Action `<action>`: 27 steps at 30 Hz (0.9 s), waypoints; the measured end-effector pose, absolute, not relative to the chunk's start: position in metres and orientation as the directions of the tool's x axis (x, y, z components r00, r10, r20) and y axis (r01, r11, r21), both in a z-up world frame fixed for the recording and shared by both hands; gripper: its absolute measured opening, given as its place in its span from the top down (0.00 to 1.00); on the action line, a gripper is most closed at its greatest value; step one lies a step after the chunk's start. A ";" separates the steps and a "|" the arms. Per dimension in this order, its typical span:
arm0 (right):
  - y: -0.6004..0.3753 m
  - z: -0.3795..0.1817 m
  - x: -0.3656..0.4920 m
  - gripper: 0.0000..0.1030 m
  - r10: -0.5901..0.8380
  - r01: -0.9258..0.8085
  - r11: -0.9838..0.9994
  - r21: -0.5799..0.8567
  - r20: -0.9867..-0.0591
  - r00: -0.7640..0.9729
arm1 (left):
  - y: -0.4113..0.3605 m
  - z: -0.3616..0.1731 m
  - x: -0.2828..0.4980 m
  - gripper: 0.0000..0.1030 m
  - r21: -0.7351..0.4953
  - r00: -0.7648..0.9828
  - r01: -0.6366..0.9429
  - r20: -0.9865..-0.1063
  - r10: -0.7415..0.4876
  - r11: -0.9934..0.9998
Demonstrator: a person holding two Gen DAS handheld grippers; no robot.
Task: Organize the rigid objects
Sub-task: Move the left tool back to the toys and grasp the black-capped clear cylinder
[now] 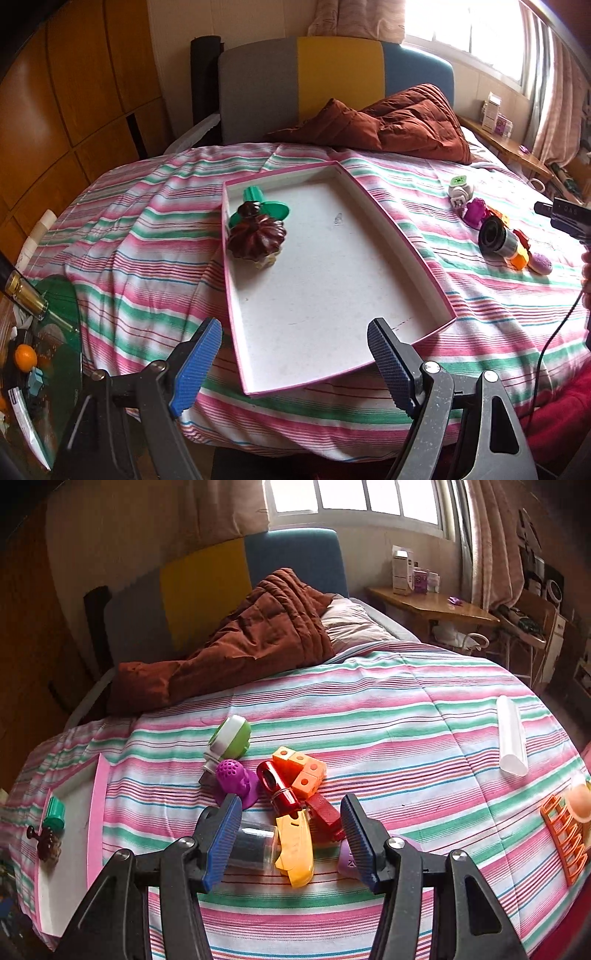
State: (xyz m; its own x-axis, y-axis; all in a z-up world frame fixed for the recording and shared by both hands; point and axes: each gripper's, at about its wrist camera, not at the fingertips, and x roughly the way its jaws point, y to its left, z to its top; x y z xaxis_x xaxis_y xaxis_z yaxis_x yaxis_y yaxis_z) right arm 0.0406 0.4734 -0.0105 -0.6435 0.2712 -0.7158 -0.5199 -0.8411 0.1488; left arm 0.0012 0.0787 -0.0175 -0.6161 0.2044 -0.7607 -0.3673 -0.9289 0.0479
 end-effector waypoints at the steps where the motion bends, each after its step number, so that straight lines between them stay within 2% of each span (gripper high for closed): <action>1: 0.478 -0.010 0.043 0.45 0.276 -0.537 -0.828 0.162 -0.716 -0.641 | 0.082 -0.017 0.001 0.21 0.048 -0.614 -0.376 -0.760 0.211 -0.925; 10: 0.521 -0.014 0.068 0.45 0.290 -0.678 -0.675 0.292 -0.740 -0.607 | 0.138 -0.010 -0.003 0.21 -0.007 -0.545 -0.515 -0.770 0.333 -0.857; 19: 0.534 -0.015 0.077 0.45 0.265 -0.695 -0.623 0.359 -0.738 -0.620 | 0.239 -0.014 -0.006 0.20 -0.065 -0.409 -0.691 -0.786 0.463 -0.720; 23: 0.538 -0.016 0.078 0.45 0.241 -0.693 -0.608 0.386 -0.743 -0.625 | 0.282 -0.021 -0.013 0.20 -0.075 -0.359 -0.732 -0.803 0.476 -0.677; 27: 0.543 -0.013 0.082 0.44 0.237 -0.690 -0.597 0.408 -0.732 -0.638 | 0.320 -0.023 -0.017 0.14 -0.076 -0.336 -0.757 -0.806 0.487 -0.648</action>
